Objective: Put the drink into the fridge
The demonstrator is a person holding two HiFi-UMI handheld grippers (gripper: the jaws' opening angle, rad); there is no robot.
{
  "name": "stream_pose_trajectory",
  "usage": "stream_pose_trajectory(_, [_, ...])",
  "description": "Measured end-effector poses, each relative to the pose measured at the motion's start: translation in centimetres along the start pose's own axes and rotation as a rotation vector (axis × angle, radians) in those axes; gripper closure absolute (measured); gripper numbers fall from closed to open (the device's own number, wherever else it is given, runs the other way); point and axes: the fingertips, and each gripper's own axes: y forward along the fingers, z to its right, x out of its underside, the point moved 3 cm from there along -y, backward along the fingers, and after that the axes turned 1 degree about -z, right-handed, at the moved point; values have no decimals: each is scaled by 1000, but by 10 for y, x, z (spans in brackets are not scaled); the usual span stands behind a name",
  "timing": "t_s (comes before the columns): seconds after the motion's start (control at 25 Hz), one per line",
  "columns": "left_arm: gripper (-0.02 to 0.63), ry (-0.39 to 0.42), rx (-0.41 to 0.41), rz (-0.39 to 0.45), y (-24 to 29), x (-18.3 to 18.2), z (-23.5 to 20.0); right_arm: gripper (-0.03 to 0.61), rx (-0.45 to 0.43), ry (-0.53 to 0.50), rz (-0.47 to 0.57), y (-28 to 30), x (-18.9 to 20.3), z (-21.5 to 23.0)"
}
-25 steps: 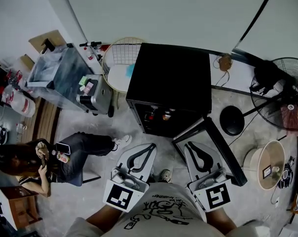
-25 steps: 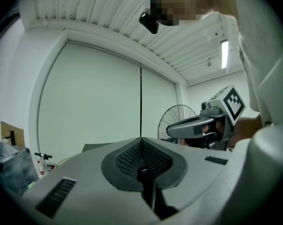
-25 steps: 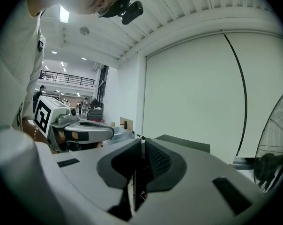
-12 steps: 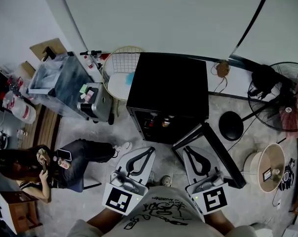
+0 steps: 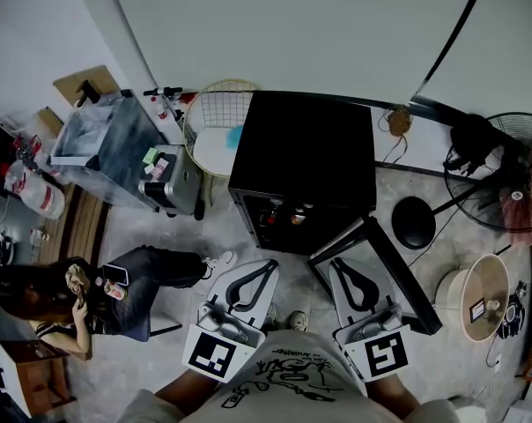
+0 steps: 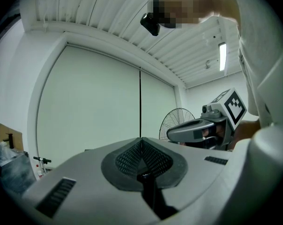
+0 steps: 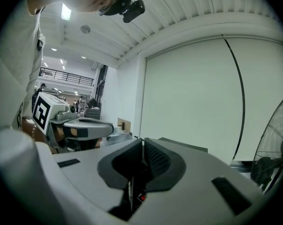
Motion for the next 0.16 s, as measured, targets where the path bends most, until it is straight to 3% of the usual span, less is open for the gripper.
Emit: stream_pose_trajectory(0.16, [592, -4, 2, 0, -1, 0, -3, 557, -5, -10, -17, 1, 1, -2])
